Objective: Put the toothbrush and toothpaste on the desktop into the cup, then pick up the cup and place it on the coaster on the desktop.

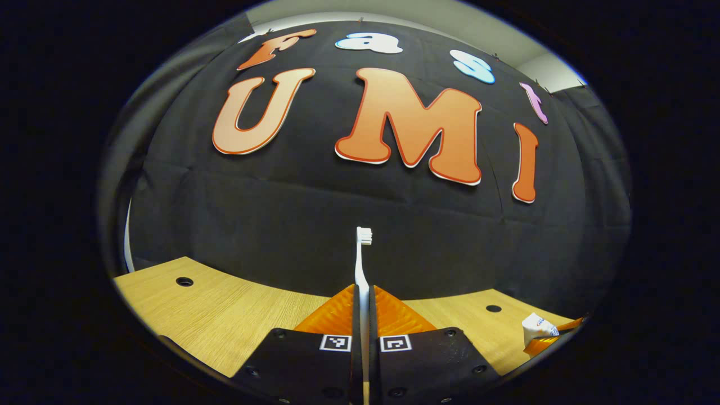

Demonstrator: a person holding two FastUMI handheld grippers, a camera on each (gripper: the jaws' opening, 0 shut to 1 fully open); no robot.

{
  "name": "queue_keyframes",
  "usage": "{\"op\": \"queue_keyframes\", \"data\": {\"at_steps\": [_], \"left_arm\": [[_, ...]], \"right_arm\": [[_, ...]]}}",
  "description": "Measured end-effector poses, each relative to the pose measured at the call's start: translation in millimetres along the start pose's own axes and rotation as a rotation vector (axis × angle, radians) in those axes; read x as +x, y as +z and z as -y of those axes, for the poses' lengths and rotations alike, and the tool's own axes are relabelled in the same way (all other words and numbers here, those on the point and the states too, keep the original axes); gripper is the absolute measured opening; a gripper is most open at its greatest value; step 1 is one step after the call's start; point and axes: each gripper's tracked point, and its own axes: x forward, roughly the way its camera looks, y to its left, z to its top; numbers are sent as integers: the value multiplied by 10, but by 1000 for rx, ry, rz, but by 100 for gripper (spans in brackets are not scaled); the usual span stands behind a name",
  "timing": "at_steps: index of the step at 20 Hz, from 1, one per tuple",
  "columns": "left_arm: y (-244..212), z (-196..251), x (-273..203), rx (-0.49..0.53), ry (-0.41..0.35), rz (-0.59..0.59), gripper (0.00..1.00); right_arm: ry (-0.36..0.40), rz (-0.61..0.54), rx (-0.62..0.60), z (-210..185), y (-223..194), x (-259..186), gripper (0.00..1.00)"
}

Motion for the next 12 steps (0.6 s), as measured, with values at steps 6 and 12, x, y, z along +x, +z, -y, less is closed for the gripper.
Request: {"op": "queue_keyframes", "data": {"at_steps": [6, 12], "left_arm": [[25, -105, 334, -51, -2, 34, 4], [-251, -126, 574, -54, 33, -8, 4]], "right_arm": [[-5, -7, -14, 97, -65, 138, 12], [-22, -35, -18, 156, -163, 233, 12]]}}
